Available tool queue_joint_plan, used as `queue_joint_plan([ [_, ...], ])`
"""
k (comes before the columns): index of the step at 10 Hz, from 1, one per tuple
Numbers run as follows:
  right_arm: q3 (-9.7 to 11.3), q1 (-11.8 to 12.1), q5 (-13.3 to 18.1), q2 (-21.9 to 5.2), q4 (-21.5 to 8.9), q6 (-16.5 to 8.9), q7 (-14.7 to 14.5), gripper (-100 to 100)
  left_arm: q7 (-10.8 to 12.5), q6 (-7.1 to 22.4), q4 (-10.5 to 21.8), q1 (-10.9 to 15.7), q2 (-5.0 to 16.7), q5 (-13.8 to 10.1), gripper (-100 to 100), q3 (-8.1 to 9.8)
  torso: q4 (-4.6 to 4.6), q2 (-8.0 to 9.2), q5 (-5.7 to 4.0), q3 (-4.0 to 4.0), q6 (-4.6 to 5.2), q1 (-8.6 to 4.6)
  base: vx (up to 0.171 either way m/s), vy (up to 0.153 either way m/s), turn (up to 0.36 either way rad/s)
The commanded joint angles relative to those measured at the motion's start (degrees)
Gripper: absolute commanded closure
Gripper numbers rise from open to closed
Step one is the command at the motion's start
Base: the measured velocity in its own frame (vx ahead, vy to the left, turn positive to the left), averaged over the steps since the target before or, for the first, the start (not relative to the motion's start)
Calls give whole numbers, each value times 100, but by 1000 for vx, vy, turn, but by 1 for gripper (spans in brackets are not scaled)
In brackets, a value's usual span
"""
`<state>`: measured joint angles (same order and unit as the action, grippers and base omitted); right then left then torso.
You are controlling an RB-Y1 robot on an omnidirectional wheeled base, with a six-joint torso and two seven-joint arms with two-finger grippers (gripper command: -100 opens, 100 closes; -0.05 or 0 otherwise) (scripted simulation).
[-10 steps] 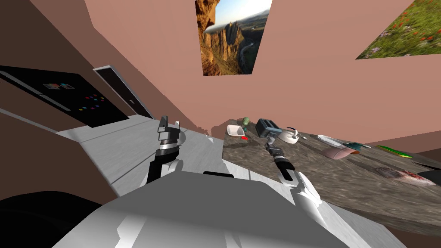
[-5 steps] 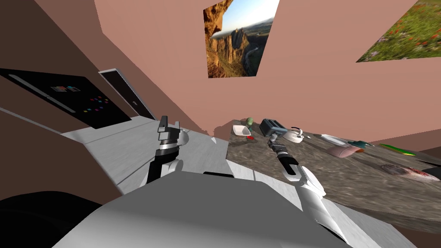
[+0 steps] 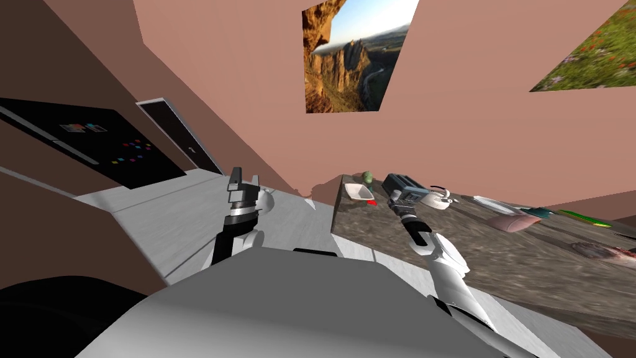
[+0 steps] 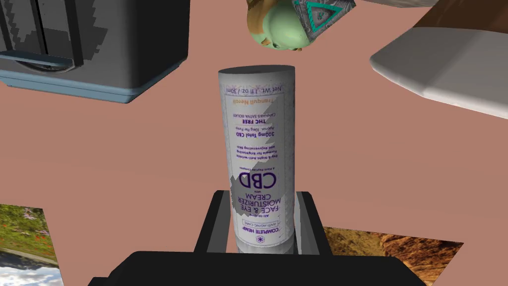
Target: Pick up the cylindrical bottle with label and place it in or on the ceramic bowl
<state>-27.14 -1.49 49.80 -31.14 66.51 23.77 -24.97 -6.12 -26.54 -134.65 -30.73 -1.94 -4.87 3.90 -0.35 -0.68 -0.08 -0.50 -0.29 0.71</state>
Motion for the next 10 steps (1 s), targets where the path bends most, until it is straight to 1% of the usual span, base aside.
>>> queue_joint_plan([
  [1,9,-121,29,-77,-116,0,130,100,0,0,0,0,0,0,0,0,0,0,0,0,0,0,106,209,-36],
  [5,12,-422,91,-242,-417,39,368,100,0,0,0,-1,0,0,0,0,-3,-20,-2,-11,-2,1,139,225,-42],
  [6,12,-491,105,-279,-484,49,423,100,0,0,0,-1,0,0,0,0,-3,-27,-1,-14,-3,-1,144,179,-40],
  [8,13,-665,141,-373,-658,70,564,100,0,0,0,0,0,0,0,0,-2,-14,-6,-8,1,-20,99,201,-30],
  [10,13,-792,168,-450,-787,82,671,100,0,0,0,0,0,0,0,0,2,-1,-3,0,2,-9,87,208,-40],
])
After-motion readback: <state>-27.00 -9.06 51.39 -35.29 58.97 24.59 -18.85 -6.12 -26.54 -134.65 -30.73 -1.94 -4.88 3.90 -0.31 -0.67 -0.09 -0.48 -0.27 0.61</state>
